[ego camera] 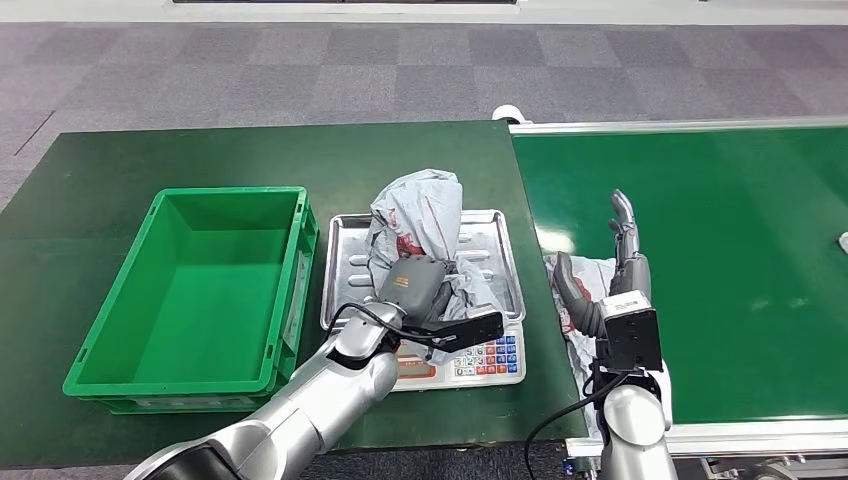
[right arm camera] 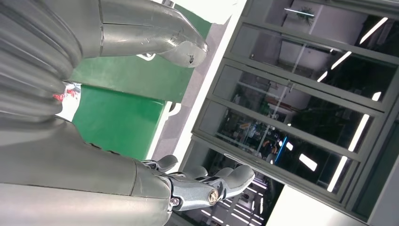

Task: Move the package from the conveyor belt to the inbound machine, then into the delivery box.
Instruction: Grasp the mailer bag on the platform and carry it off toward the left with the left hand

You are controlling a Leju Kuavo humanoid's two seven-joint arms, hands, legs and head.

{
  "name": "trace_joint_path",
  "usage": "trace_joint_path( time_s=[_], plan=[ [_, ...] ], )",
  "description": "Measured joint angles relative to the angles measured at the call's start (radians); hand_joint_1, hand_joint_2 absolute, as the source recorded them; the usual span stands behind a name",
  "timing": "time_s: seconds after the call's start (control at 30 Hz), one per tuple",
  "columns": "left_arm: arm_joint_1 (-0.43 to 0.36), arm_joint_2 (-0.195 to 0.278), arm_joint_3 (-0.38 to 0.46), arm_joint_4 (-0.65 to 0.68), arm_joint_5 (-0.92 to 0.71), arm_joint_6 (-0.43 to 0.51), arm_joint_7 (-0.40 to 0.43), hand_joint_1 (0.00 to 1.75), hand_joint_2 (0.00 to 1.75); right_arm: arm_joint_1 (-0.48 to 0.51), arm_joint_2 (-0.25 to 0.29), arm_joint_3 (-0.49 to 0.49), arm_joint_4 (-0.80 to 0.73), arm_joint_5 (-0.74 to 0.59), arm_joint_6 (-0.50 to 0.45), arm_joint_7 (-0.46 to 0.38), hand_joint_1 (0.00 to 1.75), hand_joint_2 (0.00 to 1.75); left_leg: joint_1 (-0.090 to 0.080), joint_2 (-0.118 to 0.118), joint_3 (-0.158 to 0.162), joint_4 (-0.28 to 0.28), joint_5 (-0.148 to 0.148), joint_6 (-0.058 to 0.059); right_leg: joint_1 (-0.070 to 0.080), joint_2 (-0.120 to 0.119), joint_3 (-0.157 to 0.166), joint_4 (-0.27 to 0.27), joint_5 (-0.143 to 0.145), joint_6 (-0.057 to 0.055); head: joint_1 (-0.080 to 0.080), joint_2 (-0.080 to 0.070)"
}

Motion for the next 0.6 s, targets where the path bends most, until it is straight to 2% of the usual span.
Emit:
trace_joint_path(
  time_s=[0.37, 0.6],
  plan=[
    [0.019, 0.000, 0.048, -0.001, 0.002, 0.039, -0.059, 1.75, 1.75, -0.001, 0.000, 0.000, 0.000, 0.004, 0.011, -0.014, 0.00, 1.75, 0.000, 0.000, 0.000, 0.000, 0.000, 0.000, 0.000, 0.000, 0.000, 0.000, 0.000, 0.000, 0.000, 0.000],
    [0.028, 0.000, 0.066, -0.006, 0.003, 0.048, -0.068, 1.75, 1.75, -0.001, 0.000, 0.000, 0.000, 0.004, 0.011, -0.014, 0.00, 1.75, 0.000, 0.000, 0.000, 0.000, 0.000, 0.000, 0.000, 0.000, 0.000, 0.000, 0.000, 0.000, 0.000, 0.000]
  ],
)
